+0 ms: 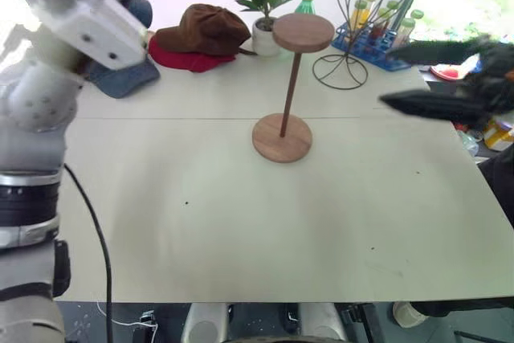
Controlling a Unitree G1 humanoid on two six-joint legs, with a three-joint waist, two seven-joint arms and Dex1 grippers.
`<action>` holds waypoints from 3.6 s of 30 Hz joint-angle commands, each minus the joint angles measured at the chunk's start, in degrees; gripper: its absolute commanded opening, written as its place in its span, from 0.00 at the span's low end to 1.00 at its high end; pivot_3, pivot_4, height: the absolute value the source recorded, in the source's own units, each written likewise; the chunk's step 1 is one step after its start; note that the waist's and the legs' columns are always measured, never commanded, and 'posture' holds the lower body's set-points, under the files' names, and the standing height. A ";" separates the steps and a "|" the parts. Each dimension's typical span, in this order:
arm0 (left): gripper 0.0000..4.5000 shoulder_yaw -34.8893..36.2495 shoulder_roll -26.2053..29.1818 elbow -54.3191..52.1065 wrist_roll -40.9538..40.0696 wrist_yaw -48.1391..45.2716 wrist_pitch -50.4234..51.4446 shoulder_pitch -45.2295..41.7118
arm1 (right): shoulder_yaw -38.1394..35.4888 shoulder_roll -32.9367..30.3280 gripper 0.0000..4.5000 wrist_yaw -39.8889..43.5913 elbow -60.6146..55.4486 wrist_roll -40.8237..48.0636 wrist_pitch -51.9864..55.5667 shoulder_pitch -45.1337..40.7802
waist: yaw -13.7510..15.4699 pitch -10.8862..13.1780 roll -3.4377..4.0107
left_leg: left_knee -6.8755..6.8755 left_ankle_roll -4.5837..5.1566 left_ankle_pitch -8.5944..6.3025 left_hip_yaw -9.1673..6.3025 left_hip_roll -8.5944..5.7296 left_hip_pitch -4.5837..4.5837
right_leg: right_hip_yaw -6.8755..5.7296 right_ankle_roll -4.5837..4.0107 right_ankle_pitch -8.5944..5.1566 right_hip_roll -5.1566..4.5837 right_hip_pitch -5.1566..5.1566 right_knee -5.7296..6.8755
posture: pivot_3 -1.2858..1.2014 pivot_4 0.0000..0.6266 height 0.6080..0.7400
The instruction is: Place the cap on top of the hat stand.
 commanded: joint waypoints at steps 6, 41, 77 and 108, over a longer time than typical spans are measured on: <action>0.02 -4.64 -6.26 7.98 -0.42 -5.70 -12.24 -6.88 | -7.27 -1.78 1.00 -1.48 1.06 -0.04 0.67 1.84 | -0.01 0.00 0.01 | 0.34 0.02 -0.01 -0.01 0.20 -0.01 | 0.09 -0.04 0.09 0.25 0.05 0.09 | 0.52 0.24 1.00; 0.98 -10.29 -8.56 23.09 2.96 -8.33 -24.89 -2.73 | -7.15 2.75 1.00 -8.95 -7.92 3.27 -0.57 9.24 | -0.17 0.00 0.02 | 0.42 0.08 -0.05 -0.03 0.25 -0.01 | 0.17 -0.05 0.12 0.29 0.09 0.09 | 0.52 0.24 1.00; 0.98 5.64 25.79 4.58 -60.68 -56.01 76.98 -3.77 | 30.13 28.85 1.00 -42.81 -5.55 -94.79 -80.19 12.85 | -1.98 0.05 0.01 | 0.44 -0.06 0.01 -0.14 0.29 -0.02 | 0.26 -0.29 -0.05 0.48 0.00 0.15 | 0.52 0.24 1.00; 1.00 6.44 19.94 5.91 -52.05 -57.74 75.25 -6.03 | 31.91 34.94 0.00 -54.22 5.08 -102.71 -81.39 1.86 | -3.00 0.05 -0.01 | 0.45 -0.07 0.03 -0.16 0.28 -0.02 | 0.33 -0.14 0.02 0.48 -0.05 0.35 | 0.52 0.24 1.00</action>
